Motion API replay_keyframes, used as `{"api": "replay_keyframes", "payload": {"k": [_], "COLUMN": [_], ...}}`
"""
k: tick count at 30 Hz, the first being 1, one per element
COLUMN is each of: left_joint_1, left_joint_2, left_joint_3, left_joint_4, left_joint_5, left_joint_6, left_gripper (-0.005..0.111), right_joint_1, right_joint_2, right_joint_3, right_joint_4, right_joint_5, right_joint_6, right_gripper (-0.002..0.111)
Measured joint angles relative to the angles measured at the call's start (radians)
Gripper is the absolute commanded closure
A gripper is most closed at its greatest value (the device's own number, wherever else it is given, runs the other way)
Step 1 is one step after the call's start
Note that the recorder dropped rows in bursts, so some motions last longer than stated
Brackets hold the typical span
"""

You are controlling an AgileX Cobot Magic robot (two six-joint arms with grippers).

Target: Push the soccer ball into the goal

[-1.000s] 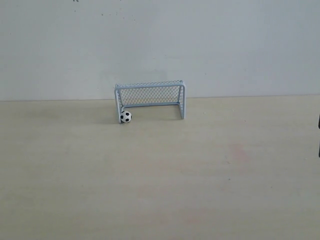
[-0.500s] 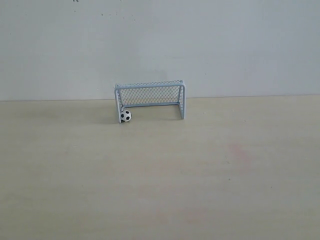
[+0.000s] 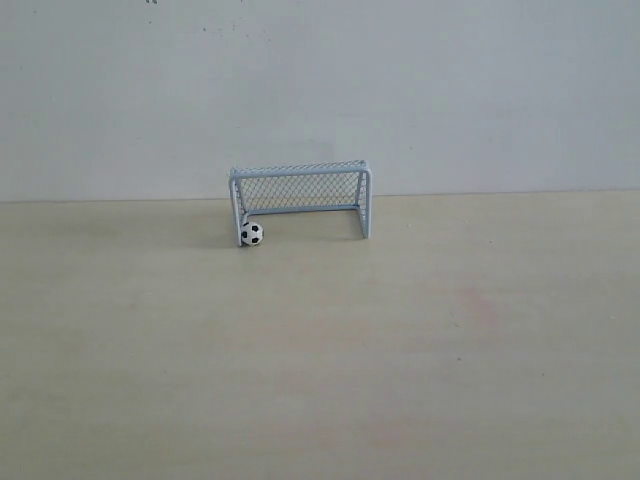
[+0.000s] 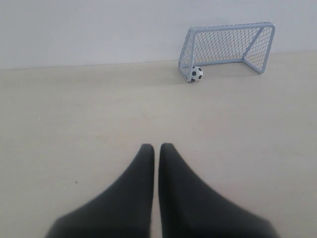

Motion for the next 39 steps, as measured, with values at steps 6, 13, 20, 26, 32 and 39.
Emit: {"api": "replay_keyframes", "payload": {"k": [6, 13, 20, 26, 32, 39], "left_joint_1": [0.000, 0.000, 0.000, 0.000, 0.000, 0.000], "left_joint_2": [0.000, 0.000, 0.000, 0.000, 0.000, 0.000], "left_joint_3": [0.000, 0.000, 0.000, 0.000, 0.000, 0.000], "left_joint_4": [0.000, 0.000, 0.000, 0.000, 0.000, 0.000], "left_joint_5": [0.000, 0.000, 0.000, 0.000, 0.000, 0.000], "left_joint_6": [0.000, 0.000, 0.000, 0.000, 0.000, 0.000], "left_gripper": [0.102, 0.102, 0.102, 0.102, 0.102, 0.102], "right_joint_1": [-0.007, -0.011, -0.011, -0.011, -0.011, -0.011], "right_joint_2": [-0.088, -0.176, -0.310, -0.316, -0.316, -0.318], "right_joint_3": [0.153, 0.230, 0.233, 0.234, 0.237, 0.237], "right_joint_4": [0.000, 0.000, 0.000, 0.000, 0.000, 0.159], "right_joint_5": [-0.081, -0.068, 0.068, 0.213, 0.261, 0.263], "right_joint_6": [0.000, 0.000, -0.002, 0.002, 0.010, -0.124], "right_gripper": [0.108, 0.108, 0.108, 0.108, 0.108, 0.108]}}
